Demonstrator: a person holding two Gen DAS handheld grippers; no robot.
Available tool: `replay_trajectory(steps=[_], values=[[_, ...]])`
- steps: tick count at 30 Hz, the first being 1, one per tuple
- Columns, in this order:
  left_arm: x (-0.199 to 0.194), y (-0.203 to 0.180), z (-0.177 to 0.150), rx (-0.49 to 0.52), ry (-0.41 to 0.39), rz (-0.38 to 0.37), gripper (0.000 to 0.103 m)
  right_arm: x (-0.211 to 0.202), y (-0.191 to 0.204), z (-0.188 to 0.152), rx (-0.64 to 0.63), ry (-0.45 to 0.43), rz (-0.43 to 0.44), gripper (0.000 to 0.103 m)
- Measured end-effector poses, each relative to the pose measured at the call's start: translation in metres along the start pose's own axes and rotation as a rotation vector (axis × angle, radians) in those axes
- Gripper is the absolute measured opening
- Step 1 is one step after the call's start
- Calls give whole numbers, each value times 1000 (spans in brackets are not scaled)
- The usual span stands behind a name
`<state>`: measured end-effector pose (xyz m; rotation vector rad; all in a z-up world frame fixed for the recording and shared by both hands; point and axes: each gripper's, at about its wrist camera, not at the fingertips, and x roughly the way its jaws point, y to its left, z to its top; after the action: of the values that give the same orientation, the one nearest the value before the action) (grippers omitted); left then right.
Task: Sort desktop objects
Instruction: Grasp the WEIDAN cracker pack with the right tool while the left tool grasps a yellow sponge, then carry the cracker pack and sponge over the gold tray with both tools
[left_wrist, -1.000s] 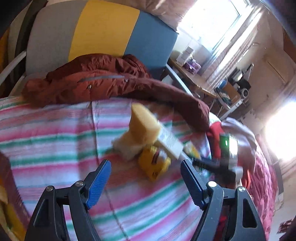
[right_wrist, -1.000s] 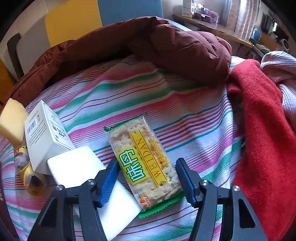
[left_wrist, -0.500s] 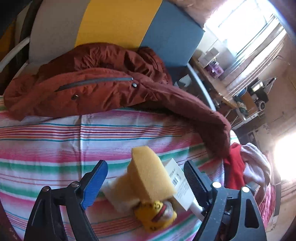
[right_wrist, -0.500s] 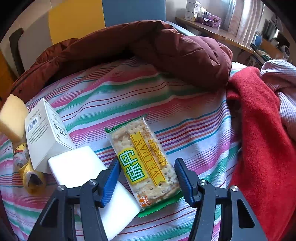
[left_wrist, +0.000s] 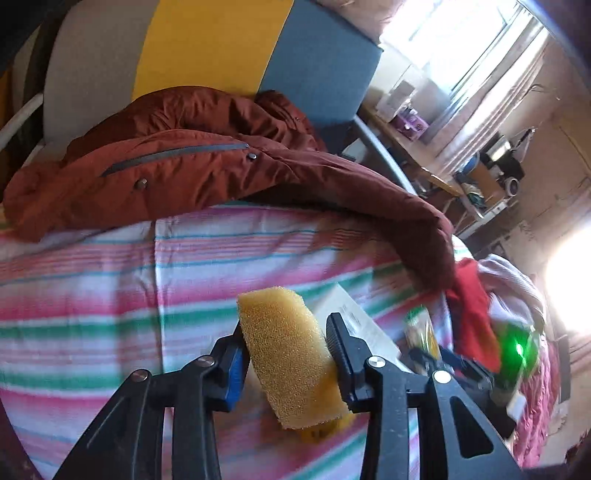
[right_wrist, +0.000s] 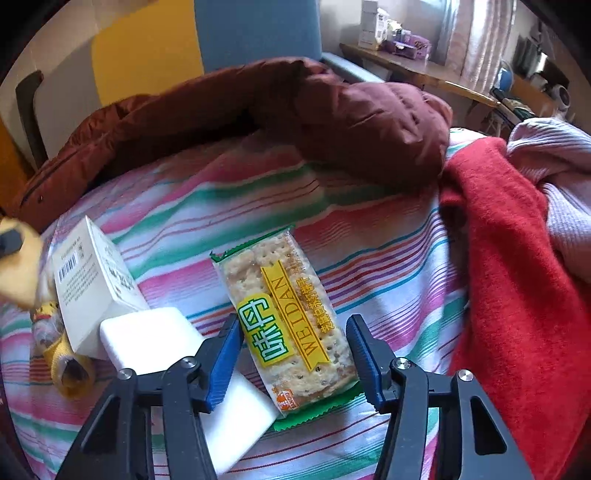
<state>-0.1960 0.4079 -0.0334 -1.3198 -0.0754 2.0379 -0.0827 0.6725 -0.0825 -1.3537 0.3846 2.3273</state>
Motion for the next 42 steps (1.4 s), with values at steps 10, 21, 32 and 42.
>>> replay_trajectory(steps=[10,21,32,42], values=[[-56,9,-67,61,-28,5,40,-27,4,0,47,-101,162,55],[-97,30,-119,23,-20,10,40,-44,63,-21,-105,-56,388,53],[-150,69,-143,-46,-106,28,40,-61,115,-57,-252,2,423,52],[-192,112,-163,-130,-172,55,40,-102,197,-86,-390,-10,494,47]])
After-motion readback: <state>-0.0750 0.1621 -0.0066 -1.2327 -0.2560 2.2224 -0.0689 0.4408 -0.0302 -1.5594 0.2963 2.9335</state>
